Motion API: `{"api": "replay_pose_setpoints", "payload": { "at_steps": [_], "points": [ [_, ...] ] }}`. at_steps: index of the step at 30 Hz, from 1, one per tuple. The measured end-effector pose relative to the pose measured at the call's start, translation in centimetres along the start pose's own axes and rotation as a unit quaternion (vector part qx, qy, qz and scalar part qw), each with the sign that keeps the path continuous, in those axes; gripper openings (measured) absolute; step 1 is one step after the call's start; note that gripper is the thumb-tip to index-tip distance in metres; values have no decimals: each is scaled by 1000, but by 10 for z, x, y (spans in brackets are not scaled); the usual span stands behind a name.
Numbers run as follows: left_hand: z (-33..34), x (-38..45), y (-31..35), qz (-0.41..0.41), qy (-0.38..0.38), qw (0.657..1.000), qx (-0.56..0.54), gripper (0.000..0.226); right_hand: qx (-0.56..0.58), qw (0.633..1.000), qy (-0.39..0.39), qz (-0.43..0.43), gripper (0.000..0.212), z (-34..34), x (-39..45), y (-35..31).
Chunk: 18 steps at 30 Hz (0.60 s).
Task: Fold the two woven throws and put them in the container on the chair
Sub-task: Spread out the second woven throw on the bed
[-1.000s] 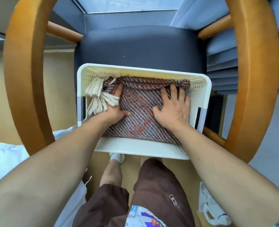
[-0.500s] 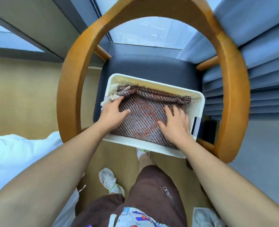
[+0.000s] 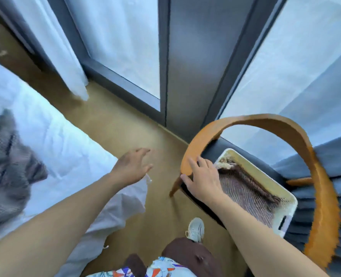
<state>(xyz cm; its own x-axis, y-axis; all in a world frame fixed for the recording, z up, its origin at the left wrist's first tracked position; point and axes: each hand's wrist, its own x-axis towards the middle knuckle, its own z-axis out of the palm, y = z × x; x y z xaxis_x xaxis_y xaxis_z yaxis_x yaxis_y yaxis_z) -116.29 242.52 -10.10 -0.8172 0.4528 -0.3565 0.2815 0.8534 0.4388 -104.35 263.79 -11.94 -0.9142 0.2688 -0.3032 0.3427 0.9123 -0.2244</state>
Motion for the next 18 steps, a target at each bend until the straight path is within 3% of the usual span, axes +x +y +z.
{"api": "replay_pose_setpoints", "payload": {
  "at_steps": [4,9,14,18],
  "points": [
    [-52,-93,-119,-79,71,994,-35,60,-13,994,2,-108,69,9,-6,-130],
    [-79,-207,-262,-235,144,956,-96,62,-45,969,-39,-241,67,44,-12,-278],
    [-82,-296,-362,-375,176,894,-171,66,-64,941,-101,-316,70,80,-5,-398],
    [-62,-338,-423,-479,186,825,-237,66,-54,935,-165,-309,70,111,18,-466]
  ]
}}
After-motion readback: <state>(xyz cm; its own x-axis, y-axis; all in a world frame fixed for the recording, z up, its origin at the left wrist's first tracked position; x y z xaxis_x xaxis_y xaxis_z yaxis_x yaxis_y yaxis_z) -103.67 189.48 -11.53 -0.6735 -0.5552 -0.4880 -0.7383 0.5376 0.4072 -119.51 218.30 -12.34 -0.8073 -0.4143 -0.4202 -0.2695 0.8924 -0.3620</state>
